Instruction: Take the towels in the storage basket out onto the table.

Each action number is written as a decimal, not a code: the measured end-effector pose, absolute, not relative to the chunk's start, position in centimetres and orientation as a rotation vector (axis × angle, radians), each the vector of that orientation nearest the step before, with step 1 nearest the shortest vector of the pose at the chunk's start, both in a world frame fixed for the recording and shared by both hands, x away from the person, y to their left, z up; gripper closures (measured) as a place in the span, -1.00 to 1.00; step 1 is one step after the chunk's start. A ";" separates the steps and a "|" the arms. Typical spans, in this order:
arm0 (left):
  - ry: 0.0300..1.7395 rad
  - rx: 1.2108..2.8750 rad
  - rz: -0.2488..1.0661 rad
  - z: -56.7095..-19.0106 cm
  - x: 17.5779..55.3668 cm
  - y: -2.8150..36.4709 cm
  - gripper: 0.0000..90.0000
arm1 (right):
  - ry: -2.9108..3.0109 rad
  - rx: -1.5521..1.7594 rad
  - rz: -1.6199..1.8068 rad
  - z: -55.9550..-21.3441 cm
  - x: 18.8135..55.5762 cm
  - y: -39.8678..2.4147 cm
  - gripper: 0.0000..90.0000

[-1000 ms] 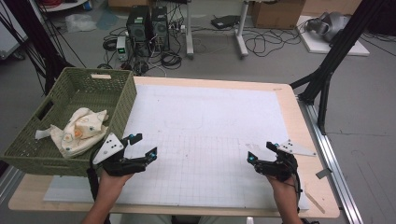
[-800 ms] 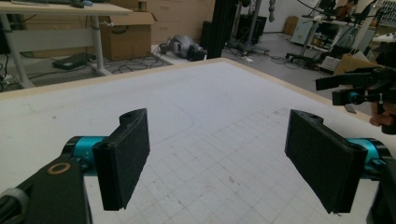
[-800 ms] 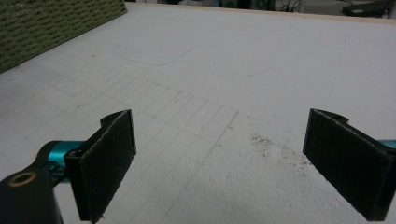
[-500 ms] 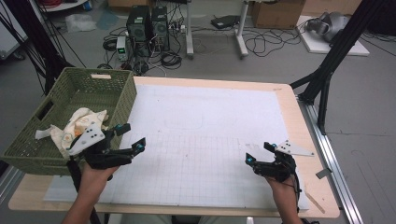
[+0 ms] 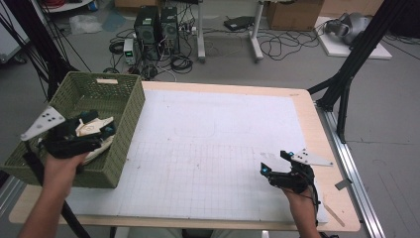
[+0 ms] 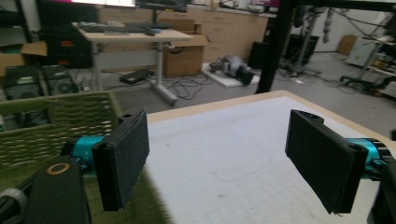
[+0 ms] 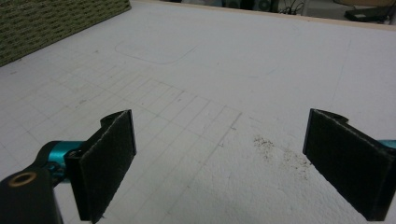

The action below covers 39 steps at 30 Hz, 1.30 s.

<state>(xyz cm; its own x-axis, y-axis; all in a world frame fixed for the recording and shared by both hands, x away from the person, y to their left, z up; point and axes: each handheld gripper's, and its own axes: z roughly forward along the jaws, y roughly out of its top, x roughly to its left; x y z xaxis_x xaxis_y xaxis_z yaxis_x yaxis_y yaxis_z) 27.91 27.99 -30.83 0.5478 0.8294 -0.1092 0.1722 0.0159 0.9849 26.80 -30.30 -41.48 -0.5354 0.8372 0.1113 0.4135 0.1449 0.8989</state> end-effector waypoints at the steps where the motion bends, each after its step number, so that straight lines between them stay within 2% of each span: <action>1: 0.932 1.491 0.662 -30.5 28.4 29.4 -0.50 | 2.009 1.192 1.364 -41.5 26.8 -30.3 -0.81; 4: 0.975 1.499 0.669 -30.5 29.0 30.6 -0.50 | 2.005 1.195 1.361 -41.4 26.8 -30.3 -0.81; 11: 1.194 1.630 0.690 -31.3 31.6 33.8 -0.50 | 2.006 1.196 1.366 -41.5 26.9 -30.5 -0.81; 26: 1.484 1.738 0.634 -35.3 35.8 34.9 -0.50 | 1.997 1.207 1.374 -41.5 26.8 -30.6 -0.81; 39: 1.793 1.877 0.605 -38.2 37.5 35.9 -0.47 | 1.996 1.203 1.367 -41.4 26.7 -30.7 -0.81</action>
